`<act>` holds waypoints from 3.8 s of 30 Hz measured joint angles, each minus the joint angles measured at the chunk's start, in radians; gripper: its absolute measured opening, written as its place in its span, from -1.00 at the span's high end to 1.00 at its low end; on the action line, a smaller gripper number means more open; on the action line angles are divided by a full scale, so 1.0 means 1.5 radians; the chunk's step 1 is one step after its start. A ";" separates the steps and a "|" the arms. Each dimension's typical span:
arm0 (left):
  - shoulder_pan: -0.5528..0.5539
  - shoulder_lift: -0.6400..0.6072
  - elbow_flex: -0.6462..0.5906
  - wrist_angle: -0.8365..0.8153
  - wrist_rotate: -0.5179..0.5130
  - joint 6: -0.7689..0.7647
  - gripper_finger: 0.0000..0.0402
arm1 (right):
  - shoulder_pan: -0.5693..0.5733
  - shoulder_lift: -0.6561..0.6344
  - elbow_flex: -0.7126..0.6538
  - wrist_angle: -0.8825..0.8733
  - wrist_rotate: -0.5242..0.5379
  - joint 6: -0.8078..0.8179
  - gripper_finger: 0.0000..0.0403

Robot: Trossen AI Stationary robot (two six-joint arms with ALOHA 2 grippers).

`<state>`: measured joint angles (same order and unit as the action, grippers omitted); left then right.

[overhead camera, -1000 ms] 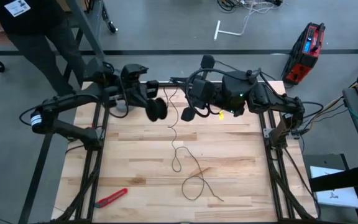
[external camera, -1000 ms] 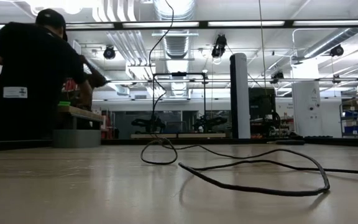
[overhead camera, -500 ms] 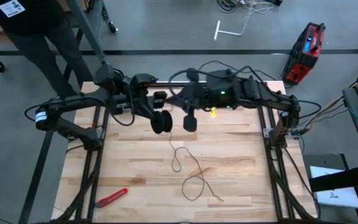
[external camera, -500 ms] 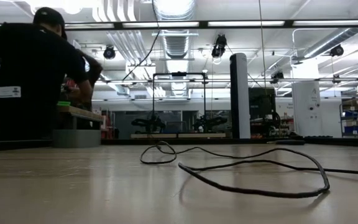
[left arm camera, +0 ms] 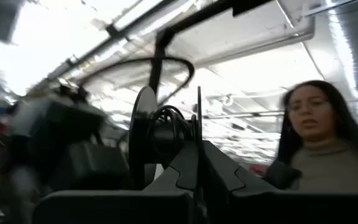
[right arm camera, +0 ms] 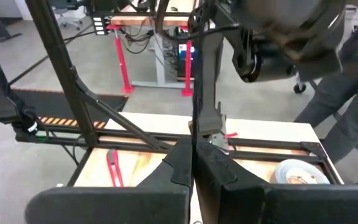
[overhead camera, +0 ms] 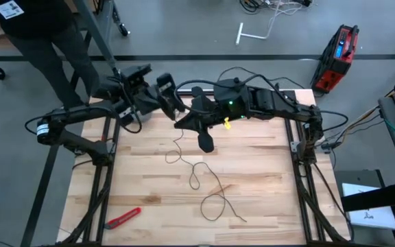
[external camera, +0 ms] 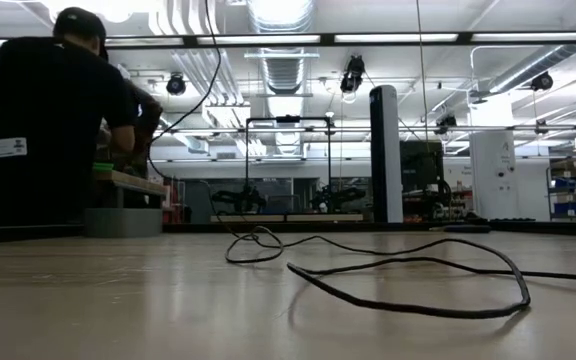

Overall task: Coil cords
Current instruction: Coil the black wire on the black spool

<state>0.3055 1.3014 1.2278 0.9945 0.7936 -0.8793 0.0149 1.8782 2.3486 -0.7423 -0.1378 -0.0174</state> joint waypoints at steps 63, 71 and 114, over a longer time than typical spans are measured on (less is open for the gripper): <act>0.080 0.024 0.002 -0.099 0.269 -0.296 1.00 | 0.087 -0.108 0.003 -0.027 0.288 -0.286 1.00; 0.042 0.070 0.002 0.089 0.174 -0.373 1.00 | 0.056 -0.052 0.001 0.015 0.186 -0.278 1.00; 0.166 -0.005 -0.003 -0.231 0.161 -0.297 1.00 | 0.065 -0.076 0.004 -0.009 0.257 -0.242 1.00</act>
<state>0.5540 1.2934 1.2228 0.6472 1.0352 -1.3247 0.1120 1.7642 2.3547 -0.7565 0.2481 -0.3807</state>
